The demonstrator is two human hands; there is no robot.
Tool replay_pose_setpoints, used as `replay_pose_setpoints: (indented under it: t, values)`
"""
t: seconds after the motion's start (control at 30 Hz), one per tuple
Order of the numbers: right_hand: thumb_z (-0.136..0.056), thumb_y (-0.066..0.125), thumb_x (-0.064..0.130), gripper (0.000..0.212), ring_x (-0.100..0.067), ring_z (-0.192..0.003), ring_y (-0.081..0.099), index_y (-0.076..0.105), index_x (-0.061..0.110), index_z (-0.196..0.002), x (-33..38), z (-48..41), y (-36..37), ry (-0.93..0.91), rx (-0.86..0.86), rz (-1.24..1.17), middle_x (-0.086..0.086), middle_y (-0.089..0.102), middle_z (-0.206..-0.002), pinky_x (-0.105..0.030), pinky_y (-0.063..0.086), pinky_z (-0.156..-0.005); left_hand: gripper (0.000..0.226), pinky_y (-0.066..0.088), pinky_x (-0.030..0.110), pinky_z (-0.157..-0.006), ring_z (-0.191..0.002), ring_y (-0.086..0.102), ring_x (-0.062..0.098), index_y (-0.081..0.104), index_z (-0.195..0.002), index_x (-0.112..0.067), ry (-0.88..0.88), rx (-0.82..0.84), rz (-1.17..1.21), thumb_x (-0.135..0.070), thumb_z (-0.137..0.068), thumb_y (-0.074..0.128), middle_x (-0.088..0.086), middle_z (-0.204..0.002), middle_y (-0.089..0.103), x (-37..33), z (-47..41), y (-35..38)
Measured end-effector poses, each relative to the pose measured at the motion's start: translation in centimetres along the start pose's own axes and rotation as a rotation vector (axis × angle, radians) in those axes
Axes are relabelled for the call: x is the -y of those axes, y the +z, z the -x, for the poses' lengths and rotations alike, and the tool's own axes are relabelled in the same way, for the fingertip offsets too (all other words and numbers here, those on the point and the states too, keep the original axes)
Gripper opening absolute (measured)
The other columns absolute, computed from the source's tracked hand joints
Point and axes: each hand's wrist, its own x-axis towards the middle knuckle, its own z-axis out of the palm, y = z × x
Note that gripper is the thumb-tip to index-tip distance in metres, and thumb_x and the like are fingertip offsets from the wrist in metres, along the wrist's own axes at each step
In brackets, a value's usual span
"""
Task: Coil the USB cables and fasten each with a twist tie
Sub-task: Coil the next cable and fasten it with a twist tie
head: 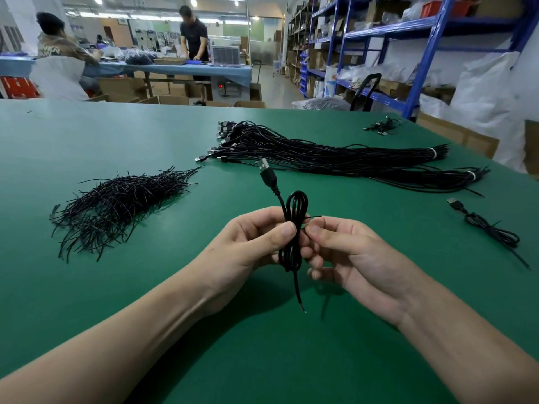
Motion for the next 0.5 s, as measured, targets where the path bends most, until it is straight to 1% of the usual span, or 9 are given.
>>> replay_pose_setpoints:
  t: [0.13,0.23,0.3,0.37,0.5]
  values:
    - [-0.077,0.075,0.021,0.016,-0.008,-0.057,0.058,0.069,0.012,-0.088,-0.03,0.09,-0.16,0.017,-0.006,-0.030,-0.004,0.061,-0.074,-0.023,0.050,-0.054,0.033,0.053,0.018,-0.073,-0.080,0.069,0.010,0.077,-0.112,-0.023,-0.004,0.031,0.002,-0.035,-0.083,0.067,0.001,-0.090,0.074,-0.20,0.02,-0.03]
    - [-0.078,0.074,0.021,0.036,-0.009,-0.058,0.060,0.065,0.004,-0.109,-0.13,-0.01,-0.04,0.016,-0.002,-0.033,-0.005,0.058,-0.075,-0.023,0.049,-0.053,0.031,0.053,0.018,-0.072,-0.077,0.070,0.010,0.078,-0.109,-0.022,-0.017,0.038,0.013,-0.036,-0.083,0.067,0.001,-0.087,0.074,-0.15,0.16,-0.04]
    - [-0.079,0.074,0.020,0.042,-0.009,-0.059,0.058,0.062,0.004,-0.116,-0.19,-0.06,-0.01,0.014,0.003,-0.029,-0.007,0.057,-0.078,-0.023,0.049,-0.053,0.030,0.053,0.019,-0.072,-0.075,0.069,0.011,0.077,-0.107,-0.021,-0.024,0.049,0.018,-0.036,-0.084,0.066,0.001,-0.085,0.073,-0.20,0.21,-0.06]
    - [-0.081,0.073,0.019,0.036,-0.011,-0.061,0.055,0.064,0.004,-0.112,-0.22,-0.03,-0.07,0.017,0.012,-0.022,-0.008,0.058,-0.079,-0.024,0.048,-0.053,0.028,0.053,0.019,-0.072,-0.072,0.068,0.011,0.077,-0.106,-0.021,-0.031,0.064,0.024,-0.035,-0.085,0.066,0.000,-0.083,0.072,-0.29,0.22,-0.03]
    - [-0.081,0.073,0.019,0.015,-0.016,-0.067,0.051,0.069,0.010,-0.092,-0.29,0.03,-0.22,0.048,0.031,-0.040,-0.004,0.062,-0.076,-0.025,0.045,-0.054,0.026,0.052,0.019,-0.070,-0.070,0.067,0.012,0.076,-0.106,-0.020,-0.037,0.097,0.040,-0.033,-0.088,0.063,-0.001,-0.080,0.069,-0.40,0.27,0.03]
